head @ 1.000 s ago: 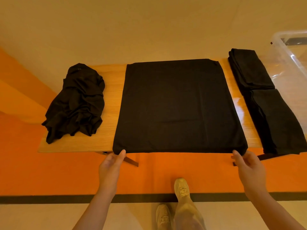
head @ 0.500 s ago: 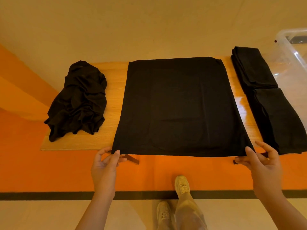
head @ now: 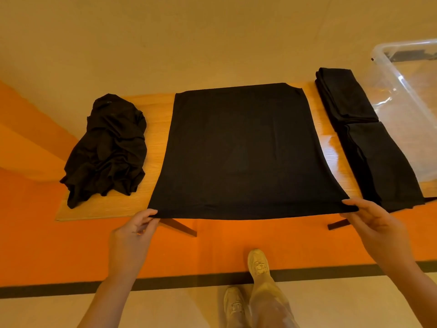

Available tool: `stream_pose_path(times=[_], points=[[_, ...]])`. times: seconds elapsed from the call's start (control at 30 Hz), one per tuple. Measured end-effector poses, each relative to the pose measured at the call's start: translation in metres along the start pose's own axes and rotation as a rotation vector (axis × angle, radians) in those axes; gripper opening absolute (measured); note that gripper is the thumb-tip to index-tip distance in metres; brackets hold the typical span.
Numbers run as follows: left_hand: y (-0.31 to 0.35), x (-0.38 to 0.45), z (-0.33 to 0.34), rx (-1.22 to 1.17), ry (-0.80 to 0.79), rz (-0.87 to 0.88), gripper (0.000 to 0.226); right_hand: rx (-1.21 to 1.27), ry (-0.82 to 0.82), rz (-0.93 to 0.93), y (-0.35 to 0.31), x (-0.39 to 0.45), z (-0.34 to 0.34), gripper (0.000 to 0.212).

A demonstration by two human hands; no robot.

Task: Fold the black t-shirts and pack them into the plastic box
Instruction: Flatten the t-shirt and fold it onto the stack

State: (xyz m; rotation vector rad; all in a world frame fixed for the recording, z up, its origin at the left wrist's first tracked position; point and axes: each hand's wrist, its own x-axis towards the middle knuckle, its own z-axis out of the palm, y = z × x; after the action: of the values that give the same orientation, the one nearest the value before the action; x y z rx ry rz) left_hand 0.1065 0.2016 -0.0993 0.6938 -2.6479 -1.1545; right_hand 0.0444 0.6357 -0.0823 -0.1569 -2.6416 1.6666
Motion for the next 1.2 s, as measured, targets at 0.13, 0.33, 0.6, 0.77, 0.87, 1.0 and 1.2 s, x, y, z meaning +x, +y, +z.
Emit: stream_pose_path(times=[0.13, 0.33, 0.6, 0.77, 0.87, 1.0, 1.2], points=[[0.002, 0.002, -0.009, 0.074, 0.033, 0.159, 0.023, -0.102, -0.021, -0.069, -0.007, -0.001, -0.005, 0.027], [0.002, -0.005, -0.030, 0.142, -0.075, 0.223, 0.021, -0.175, -0.118, -0.147, -0.019, -0.007, -0.022, 0.028], [0.021, -0.007, -0.064, -0.044, -0.218, 0.118, 0.025, -0.190, -0.208, -0.154, -0.046, -0.005, -0.045, 0.015], [0.047, 0.017, -0.072, -0.192, -0.158, 0.076, 0.016, 0.008, -0.211, -0.073, -0.059, 0.026, -0.048, 0.052], [0.064, 0.044, -0.070, -0.241, -0.128, 0.082, 0.013, 0.050, -0.183, -0.045, -0.073, 0.059, -0.042, 0.035], [0.082, 0.094, -0.062, -0.286, -0.105, 0.069, 0.013, 0.117, -0.142, -0.018, -0.087, 0.113, -0.033, 0.015], [0.117, 0.180, -0.035, -0.286, -0.043, 0.018, 0.012, 0.139, -0.119, 0.020, -0.090, 0.209, -0.010, 0.014]])
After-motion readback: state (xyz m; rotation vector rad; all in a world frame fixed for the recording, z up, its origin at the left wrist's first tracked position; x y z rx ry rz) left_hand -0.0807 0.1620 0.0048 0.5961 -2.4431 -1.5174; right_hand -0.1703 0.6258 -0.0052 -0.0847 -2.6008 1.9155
